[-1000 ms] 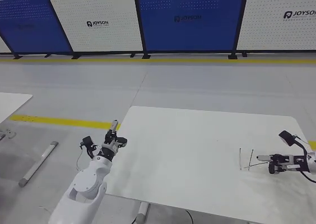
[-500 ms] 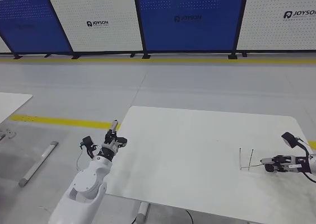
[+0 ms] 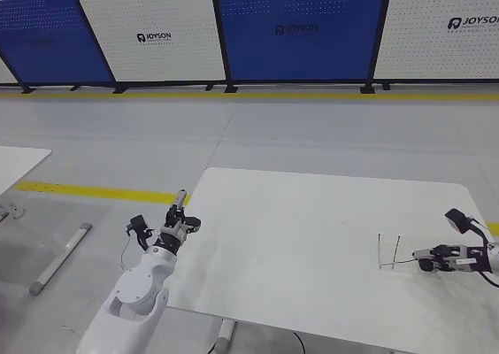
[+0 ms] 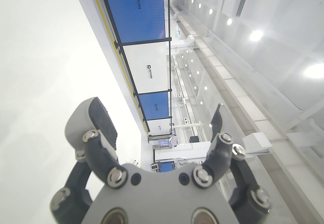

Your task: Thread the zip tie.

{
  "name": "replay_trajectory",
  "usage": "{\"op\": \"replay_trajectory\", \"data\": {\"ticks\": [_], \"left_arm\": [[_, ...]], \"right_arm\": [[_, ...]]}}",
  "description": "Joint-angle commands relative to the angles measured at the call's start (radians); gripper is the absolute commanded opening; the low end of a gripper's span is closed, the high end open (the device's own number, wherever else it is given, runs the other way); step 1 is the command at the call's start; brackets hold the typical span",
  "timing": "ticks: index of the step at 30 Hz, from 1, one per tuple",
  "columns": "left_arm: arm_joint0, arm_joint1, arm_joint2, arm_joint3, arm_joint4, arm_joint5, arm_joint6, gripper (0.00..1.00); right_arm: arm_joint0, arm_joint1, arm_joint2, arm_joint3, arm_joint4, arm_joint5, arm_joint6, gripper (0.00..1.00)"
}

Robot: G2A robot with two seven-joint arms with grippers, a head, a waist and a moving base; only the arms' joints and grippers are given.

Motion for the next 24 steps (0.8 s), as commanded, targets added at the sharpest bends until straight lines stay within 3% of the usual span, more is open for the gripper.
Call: {"op": "replay_trajectory", "data": {"ticks": [1, 8, 12, 16, 24], "left_arm": [[0.000, 0.000, 0.000, 0.000, 0.000, 0.000, 0.000, 1.00], [0.000, 0.000, 0.000, 0.000, 0.000, 0.000, 0.000, 1.00], [0.000, 0.000, 0.000, 0.000, 0.000, 0.000, 0.000, 1.00], [0.000, 0.000, 0.000, 0.000, 0.000, 0.000, 0.000, 1.00], [0.000, 0.000, 0.000, 0.000, 0.000, 0.000, 0.000, 1.00]], "right_arm": [[0.002, 0.000, -0.001, -0.002, 0.000, -0.001, 0.000, 0.22], [0.001, 0.002, -0.009, -0.015, -0.008, 0.000, 0.000, 0.11], [-0.002, 0.003, -0.014, -0.022, -0.011, 0.002, 0.000, 0.12], [-0.004, 0.005, -0.015, -0.028, -0.011, 0.003, 0.000, 0.00], [-0.010, 0.015, -0.009, -0.034, 0.004, -0.006, 0.000, 0.00]]}}
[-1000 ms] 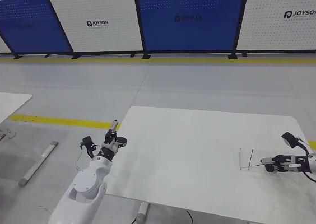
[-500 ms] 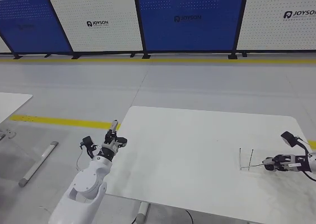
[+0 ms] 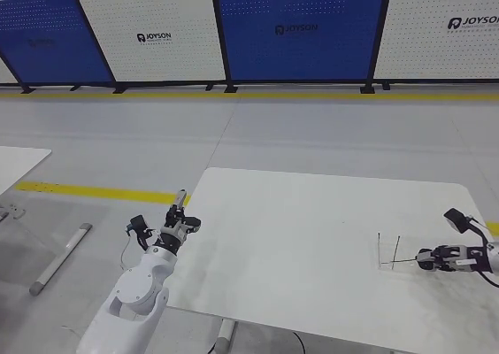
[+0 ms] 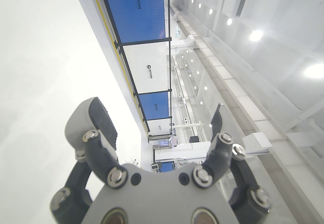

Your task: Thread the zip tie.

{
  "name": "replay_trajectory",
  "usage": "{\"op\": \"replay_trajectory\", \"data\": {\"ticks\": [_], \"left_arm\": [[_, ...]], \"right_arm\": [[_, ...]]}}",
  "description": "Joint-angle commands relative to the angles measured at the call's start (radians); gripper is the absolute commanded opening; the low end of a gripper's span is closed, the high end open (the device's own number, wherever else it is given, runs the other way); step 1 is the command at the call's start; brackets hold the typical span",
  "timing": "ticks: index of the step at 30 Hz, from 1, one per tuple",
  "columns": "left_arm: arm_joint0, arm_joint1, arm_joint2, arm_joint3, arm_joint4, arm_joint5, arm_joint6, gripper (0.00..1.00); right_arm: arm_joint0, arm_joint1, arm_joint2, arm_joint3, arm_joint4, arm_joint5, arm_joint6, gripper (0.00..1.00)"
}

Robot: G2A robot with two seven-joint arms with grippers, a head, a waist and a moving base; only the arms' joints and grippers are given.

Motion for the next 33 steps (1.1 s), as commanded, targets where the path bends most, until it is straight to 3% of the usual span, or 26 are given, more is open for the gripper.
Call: {"op": "replay_trajectory", "data": {"ticks": [1, 14, 21, 25, 30, 33], "left_arm": [[0.000, 0.000, 0.000, 0.000, 0.000, 0.000, 0.000, 1.00], [0.000, 0.000, 0.000, 0.000, 0.000, 0.000, 0.000, 1.00], [0.000, 0.000, 0.000, 0.000, 0.000, 0.000, 0.000, 1.00], [0.000, 0.000, 0.000, 0.000, 0.000, 0.000, 0.000, 1.00], [0.000, 0.000, 0.000, 0.000, 0.000, 0.000, 0.000, 1.00], [0.000, 0.000, 0.000, 0.000, 0.000, 0.000, 0.000, 1.00]], "right_arm": [[-0.002, 0.003, 0.001, -0.003, 0.003, -0.001, 0.000, 0.00], [-0.034, 0.035, 0.032, -0.061, -0.017, 0.029, -0.005, 0.00], [-0.080, 0.060, 0.079, -0.106, 0.048, -0.024, 0.000, 0.00], [-0.130, 0.092, 0.137, -0.192, 0.107, -0.024, 0.000, 0.00], [-0.254, 0.150, 0.258, -0.392, 0.193, -0.024, 0.000, 0.00], [-0.321, 0.177, 0.292, -0.529, 0.091, -0.024, 0.000, 0.00]]}}
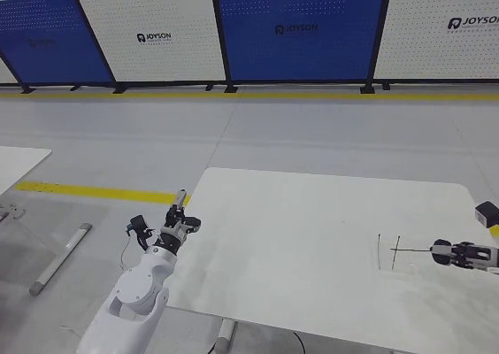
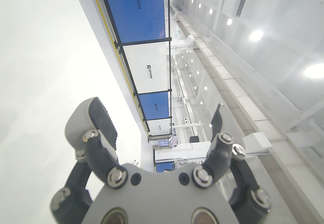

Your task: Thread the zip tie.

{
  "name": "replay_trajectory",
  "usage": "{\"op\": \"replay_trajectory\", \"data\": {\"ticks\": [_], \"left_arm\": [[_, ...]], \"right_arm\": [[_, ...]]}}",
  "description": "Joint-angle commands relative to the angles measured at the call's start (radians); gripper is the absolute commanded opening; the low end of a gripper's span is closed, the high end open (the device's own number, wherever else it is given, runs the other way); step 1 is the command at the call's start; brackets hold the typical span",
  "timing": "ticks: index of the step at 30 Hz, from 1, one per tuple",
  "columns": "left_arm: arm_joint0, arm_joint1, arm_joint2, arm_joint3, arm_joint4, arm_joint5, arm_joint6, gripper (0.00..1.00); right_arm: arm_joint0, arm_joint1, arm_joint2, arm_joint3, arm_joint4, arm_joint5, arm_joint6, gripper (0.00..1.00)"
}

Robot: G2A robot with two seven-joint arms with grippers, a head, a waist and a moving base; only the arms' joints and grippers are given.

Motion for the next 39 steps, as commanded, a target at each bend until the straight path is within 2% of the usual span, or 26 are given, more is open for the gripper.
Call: {"op": "replay_trajectory", "data": {"ticks": [1, 8, 11, 15, 17, 20, 22, 23, 25, 39], "left_arm": [[0.000, 0.000, 0.000, 0.000, 0.000, 0.000, 0.000, 1.00], [0.000, 0.000, 0.000, 0.000, 0.000, 0.000, 0.000, 1.00], [0.000, 0.000, 0.000, 0.000, 0.000, 0.000, 0.000, 1.00], [0.000, 0.000, 0.000, 0.000, 0.000, 0.000, 0.000, 1.00], [0.000, 0.000, 0.000, 0.000, 0.000, 0.000, 0.000, 1.00], [0.000, 0.000, 0.000, 0.000, 0.000, 0.000, 0.000, 1.00], [0.000, 0.000, 0.000, 0.000, 0.000, 0.000, 0.000, 1.00], [0.000, 0.000, 0.000, 0.000, 0.000, 0.000, 0.000, 1.00], [0.000, 0.000, 0.000, 0.000, 0.000, 0.000, 0.000, 1.00], [0.000, 0.000, 0.000, 0.000, 0.000, 0.000, 0.000, 1.00]], "right_arm": [[-0.022, 0.009, 0.005, -0.058, -0.084, 0.000, 0.000, 0.00], [-0.022, 0.009, 0.005, -0.058, -0.084, 0.000, 0.000, 0.00], [-0.039, 0.002, -0.023, -0.095, -0.132, 0.044, -0.089, 0.00], [-0.043, -0.009, -0.026, -0.142, -0.020, 0.042, -0.112, 0.00], [-0.043, -0.015, -0.024, -0.182, 0.057, 0.033, -0.121, 0.00], [-0.042, -0.022, -0.028, -0.247, 0.100, 0.050, -0.163, 0.00], [-0.043, -0.028, -0.043, -0.294, 0.090, 0.065, -0.203, 0.00], [-0.037, -0.032, -0.058, -0.326, 0.031, 0.076, -0.261, 0.00], [-0.023, -0.042, -0.105, -0.363, 0.001, 0.124, -0.259, 0.00], [-0.018, -0.043, -0.109, -0.363, 0.000, 0.130, -0.256, 0.00]]}}
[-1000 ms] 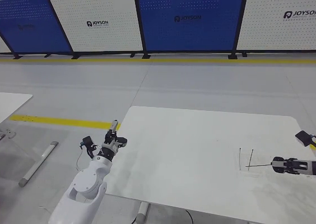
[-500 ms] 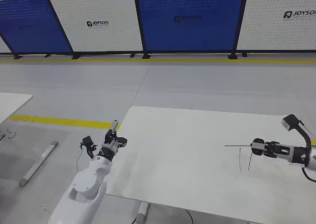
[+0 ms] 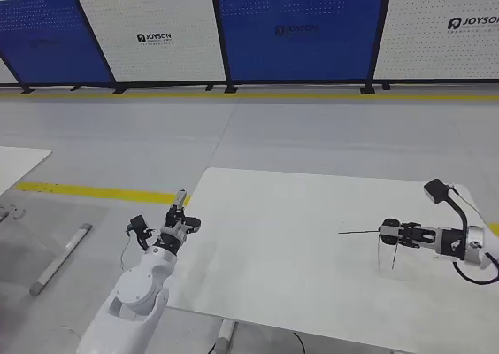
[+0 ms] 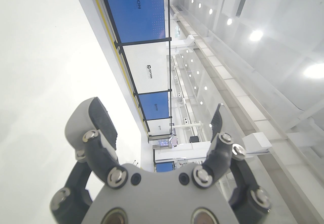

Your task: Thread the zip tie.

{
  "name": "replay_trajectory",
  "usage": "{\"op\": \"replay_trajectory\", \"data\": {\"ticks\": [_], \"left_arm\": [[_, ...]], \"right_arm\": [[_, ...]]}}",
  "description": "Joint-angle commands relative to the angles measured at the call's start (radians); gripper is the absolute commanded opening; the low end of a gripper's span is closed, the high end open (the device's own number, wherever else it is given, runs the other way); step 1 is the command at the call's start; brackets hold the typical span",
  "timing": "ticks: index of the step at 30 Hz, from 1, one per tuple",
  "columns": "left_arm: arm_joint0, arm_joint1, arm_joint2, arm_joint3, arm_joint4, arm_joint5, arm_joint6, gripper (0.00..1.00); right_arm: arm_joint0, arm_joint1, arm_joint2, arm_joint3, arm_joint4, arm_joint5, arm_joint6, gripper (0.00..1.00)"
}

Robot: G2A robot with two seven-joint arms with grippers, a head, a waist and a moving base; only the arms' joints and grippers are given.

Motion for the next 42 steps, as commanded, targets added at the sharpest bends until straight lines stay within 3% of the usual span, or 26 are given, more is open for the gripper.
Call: {"op": "replay_trajectory", "data": {"ticks": [1, 15, 17, 22, 24, 37, 42], "left_arm": [[0.000, 0.000, 0.000, 0.000, 0.000, 0.000, 0.000, 1.00], [0.000, 0.000, 0.000, 0.000, 0.000, 0.000, 0.000, 1.00], [0.000, 0.000, 0.000, 0.000, 0.000, 0.000, 0.000, 1.00], [0.000, 0.000, 0.000, 0.000, 0.000, 0.000, 0.000, 1.00], [0.000, 0.000, 0.000, 0.000, 0.000, 0.000, 0.000, 1.00], [0.000, 0.000, 0.000, 0.000, 0.000, 0.000, 0.000, 1.00], [0.000, 0.000, 0.000, 0.000, 0.000, 0.000, 0.000, 1.00]], "right_arm": [[0.000, 0.000, 0.000, 0.000, 0.000, 0.000, 0.000, 0.00], [0.000, 0.000, 0.000, 0.000, 0.000, 0.000, 0.000, 0.00], [-0.020, -0.004, -0.007, -0.011, -0.023, 0.000, -0.079, 0.00], [-0.071, -0.014, -0.010, -0.073, -0.118, -0.130, -0.278, 0.00], [-0.075, -0.019, -0.030, -0.113, -0.158, -0.130, -0.284, 0.00], [-0.059, -0.025, -0.046, -0.110, -0.175, -0.130, -0.270, 0.00], [-0.085, -0.038, -0.058, -0.156, -0.246, -0.130, -0.419, 0.00]]}}
